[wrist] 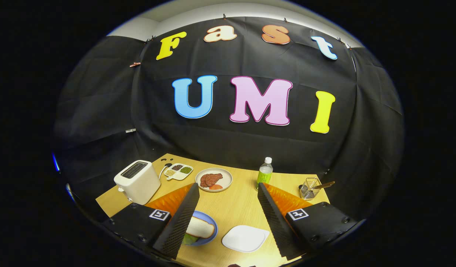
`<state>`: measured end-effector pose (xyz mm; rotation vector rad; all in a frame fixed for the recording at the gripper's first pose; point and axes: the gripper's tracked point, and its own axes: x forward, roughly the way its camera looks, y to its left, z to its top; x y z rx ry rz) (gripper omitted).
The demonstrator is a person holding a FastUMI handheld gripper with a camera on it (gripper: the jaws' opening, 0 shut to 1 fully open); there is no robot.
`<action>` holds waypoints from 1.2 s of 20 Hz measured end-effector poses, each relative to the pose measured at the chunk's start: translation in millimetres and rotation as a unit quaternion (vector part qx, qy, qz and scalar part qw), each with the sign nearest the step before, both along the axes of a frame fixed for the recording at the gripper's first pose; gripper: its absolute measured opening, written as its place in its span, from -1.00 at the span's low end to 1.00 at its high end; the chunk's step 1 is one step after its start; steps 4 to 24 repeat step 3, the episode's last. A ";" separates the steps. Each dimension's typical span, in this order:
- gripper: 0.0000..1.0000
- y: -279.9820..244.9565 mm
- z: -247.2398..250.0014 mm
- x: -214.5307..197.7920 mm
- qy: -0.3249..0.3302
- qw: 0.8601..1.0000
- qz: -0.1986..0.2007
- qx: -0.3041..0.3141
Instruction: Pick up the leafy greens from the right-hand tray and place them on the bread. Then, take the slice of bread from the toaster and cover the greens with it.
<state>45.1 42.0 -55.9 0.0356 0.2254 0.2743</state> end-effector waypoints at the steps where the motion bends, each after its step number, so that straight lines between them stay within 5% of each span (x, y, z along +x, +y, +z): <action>1: 0.98 0.0 0.8 0.7 -0.001 1.000 0.000 -0.001; 24: 0.98 0.4 0.8 1.0 -0.002 1.000 -0.002 -0.003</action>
